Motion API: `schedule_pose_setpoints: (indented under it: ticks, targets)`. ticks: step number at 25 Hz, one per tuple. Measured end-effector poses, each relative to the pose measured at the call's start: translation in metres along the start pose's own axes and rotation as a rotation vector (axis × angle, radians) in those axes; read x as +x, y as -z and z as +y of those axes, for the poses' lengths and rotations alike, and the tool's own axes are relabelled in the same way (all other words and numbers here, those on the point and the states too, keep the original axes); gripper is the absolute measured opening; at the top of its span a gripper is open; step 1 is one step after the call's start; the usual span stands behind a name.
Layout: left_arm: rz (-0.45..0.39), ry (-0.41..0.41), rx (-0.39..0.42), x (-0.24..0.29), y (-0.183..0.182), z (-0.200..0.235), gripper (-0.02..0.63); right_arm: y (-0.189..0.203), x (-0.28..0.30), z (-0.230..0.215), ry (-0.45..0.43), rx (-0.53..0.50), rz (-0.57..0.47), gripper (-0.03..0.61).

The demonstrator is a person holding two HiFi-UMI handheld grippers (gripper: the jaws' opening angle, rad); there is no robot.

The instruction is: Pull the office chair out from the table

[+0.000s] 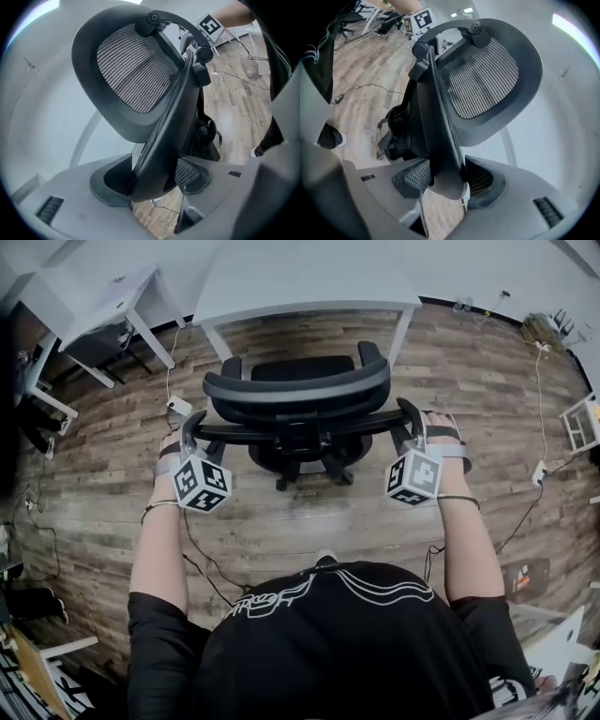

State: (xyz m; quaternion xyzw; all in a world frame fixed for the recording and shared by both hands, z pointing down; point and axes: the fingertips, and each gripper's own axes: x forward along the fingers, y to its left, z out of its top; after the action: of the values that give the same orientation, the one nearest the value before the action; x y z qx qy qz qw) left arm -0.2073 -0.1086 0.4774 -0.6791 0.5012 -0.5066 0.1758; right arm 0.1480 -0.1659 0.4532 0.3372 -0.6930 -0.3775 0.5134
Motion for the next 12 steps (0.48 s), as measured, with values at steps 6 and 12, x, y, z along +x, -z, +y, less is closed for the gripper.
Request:
schedule_pose_setpoints:
  ticks: [6,12]
  targets:
    - [-0.004,-0.011,-0.004,-0.029,0.003,-0.018,0.236,0.001,-0.027,0.014,0.017,0.017,0.000,0.230]
    - [-0.007,-0.016,-0.003,-0.058,0.008,-0.036,0.236,-0.001,-0.057,0.034,0.054,0.069,-0.004,0.232]
